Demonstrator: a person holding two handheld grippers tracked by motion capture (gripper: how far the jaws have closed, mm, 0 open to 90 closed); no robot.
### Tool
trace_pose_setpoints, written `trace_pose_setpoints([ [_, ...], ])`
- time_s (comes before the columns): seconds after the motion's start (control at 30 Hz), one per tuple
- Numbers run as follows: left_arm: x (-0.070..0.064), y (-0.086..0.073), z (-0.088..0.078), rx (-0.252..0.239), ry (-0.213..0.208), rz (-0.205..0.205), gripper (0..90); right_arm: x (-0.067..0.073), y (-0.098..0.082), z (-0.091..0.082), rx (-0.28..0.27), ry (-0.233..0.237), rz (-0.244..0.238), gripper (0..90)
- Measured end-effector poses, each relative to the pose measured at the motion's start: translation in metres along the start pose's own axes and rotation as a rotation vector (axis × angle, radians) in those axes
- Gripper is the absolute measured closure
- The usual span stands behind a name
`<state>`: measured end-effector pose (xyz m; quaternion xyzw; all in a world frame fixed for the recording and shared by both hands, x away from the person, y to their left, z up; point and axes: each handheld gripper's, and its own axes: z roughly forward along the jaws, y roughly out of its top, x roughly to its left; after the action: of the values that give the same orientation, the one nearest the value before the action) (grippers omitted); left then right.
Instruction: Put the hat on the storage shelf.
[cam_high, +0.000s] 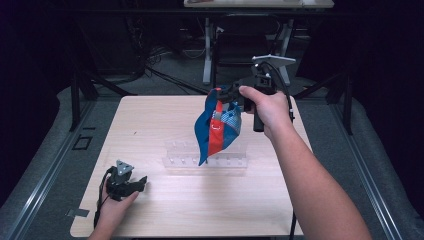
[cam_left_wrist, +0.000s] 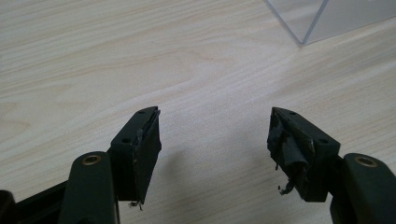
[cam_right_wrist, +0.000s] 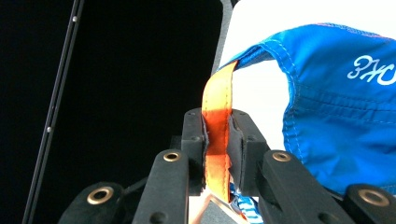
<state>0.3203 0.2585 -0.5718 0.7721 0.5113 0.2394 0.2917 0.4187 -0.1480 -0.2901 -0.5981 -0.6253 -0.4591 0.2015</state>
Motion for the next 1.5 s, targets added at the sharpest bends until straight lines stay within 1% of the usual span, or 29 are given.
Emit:
trace_pose_setpoints([
  [0.2,0.0,0.0,0.0,0.0,0.0,0.0,34.6,-0.007,0.004,-0.004,-0.015,-0.018,0.018,77.6],
  [0.27,-0.001,0.0,0.0,-0.004,0.0,-0.001,34.6,-0.011,0.004,-0.006,-0.02,-0.024,0.025,77.7],
  [0.43,-0.001,0.0,0.001,-0.001,0.0,0.0,34.6,-0.018,0.004,-0.005,-0.03,-0.031,0.04,77.6],
  [0.53,-0.001,0.0,0.001,0.0,0.0,0.003,34.6,-0.02,0.004,-0.004,-0.039,-0.034,0.05,77.6],
  [0.6,-0.001,0.0,0.001,0.0,0.0,0.004,34.6,-0.022,0.004,-0.003,-0.042,-0.025,0.058,77.6],
  [0.67,-0.001,0.0,0.001,-0.001,0.0,0.001,34.6,-0.023,0.004,-0.002,-0.053,-0.03,0.059,77.6],
  [0.77,-0.001,0.0,0.0,-0.005,-0.001,-0.002,34.6,-0.025,0.006,-0.004,-0.083,-0.041,0.078,77.7],
  [0.93,-0.001,0.0,0.0,-0.006,-0.001,-0.001,34.6,-0.028,0.005,-0.007,-0.096,-0.051,0.089,77.7],
  [1.0,-0.001,0.0,0.0,-0.006,0.001,0.001,34.6,-0.029,0.005,-0.005,-0.1,-0.064,0.096,77.6],
  [1.03,-0.001,0.0,0.0,-0.005,0.001,0.003,34.6,-0.031,0.004,-0.004,-0.103,-0.06,0.098,77.6],
  [1.07,-0.001,0.0,0.0,-0.005,0.001,0.003,34.6,-0.031,0.004,-0.004,-0.103,-0.06,0.098,77.6],
  [1.13,-0.001,0.0,0.0,-0.004,0.001,0.004,34.6,-0.032,0.004,0.0,-0.075,-0.05,0.094,77.6],
  [1.2,-0.001,0.0,0.0,-0.003,0.001,0.004,34.6,-0.031,0.003,0.003,-0.066,-0.052,0.089,77.6],
  [1.23,-0.001,0.0,0.0,-0.002,0.0,0.005,34.6,-0.028,0.001,0.008,-0.051,-0.041,0.081,77.6],
  [1.27,-0.001,0.0,0.0,-0.002,0.0,0.005,34.6,-0.028,0.001,0.008,-0.051,-0.041,0.081,77.6],
  [1.3,-0.001,0.0,0.0,-0.002,0.001,0.005,34.6,-0.026,0.0,0.013,-0.05,-0.027,0.076,77.5],
  [1.33,-0.001,0.0,0.0,-0.003,0.001,0.006,34.6,-0.026,0.0,0.013,-0.05,-0.027,0.076,77.5],
  [1.37,-0.001,0.001,0.0,-0.005,0.0,0.007,34.6,-0.024,0.0,0.017,-0.032,-0.025,0.067,77.5],
  [1.4,-0.001,0.0,0.0,-0.006,0.0,0.004,34.6,-0.023,0.0,0.018,-0.027,-0.023,0.066,77.5],
  [1.5,0.0,0.001,0.0,-0.006,-0.001,0.006,34.6,-0.023,-0.001,0.023,-0.019,-0.031,0.062,77.5],
])
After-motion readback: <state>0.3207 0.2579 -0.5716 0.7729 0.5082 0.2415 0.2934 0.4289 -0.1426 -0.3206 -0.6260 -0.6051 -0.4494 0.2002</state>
